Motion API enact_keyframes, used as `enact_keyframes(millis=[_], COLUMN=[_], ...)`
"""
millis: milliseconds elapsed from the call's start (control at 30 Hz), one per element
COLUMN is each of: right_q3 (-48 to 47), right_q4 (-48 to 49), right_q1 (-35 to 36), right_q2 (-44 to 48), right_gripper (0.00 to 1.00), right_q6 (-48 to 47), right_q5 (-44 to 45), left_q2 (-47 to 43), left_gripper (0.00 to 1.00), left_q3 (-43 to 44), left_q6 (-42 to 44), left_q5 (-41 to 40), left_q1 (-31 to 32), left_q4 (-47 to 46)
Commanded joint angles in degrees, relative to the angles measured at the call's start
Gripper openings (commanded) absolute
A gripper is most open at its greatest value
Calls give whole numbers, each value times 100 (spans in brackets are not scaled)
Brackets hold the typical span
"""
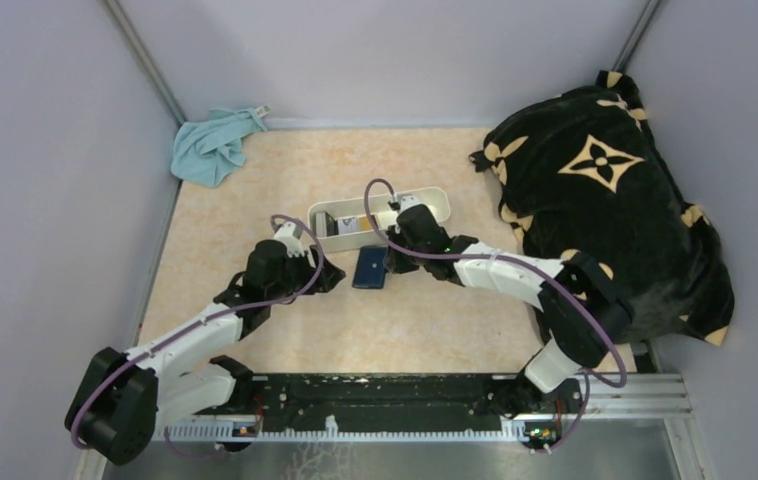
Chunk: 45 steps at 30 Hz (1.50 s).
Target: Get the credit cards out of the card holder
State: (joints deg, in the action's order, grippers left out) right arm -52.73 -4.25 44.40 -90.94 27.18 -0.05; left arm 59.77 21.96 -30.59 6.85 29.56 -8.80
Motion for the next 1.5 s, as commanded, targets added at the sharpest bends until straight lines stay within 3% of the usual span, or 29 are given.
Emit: enact_keyframes(millis=[0, 567, 667, 800, 933, 1467], right_q3=[-7, -276, -385, -539, -604, 604], right_q4=[100, -233, -298, -327, -480, -771], right_q1=[33, 35, 33, 38, 32, -331], right_q2=[695, 1253, 1199, 1194, 1139, 1714], right_gripper=[0, 0, 0, 0, 0, 0], right_q6=[48, -6, -26, -40, -66, 453], right_q5=[-154, -351, -374, -347, -183, 520], left_q2=[-1, -263, -251, -282, -377, -127], left_gripper=[73, 74, 78, 91, 94, 93], left_q3=[149, 134, 133, 112, 77, 130], left_q6=[-55, -54, -61, -88, -90, -70], left_q5=[281, 180, 153, 199, 173, 159], left_q1=[56, 67, 74, 68, 75, 78], left_q4=[-315, -184, -184, -197, -169, -261])
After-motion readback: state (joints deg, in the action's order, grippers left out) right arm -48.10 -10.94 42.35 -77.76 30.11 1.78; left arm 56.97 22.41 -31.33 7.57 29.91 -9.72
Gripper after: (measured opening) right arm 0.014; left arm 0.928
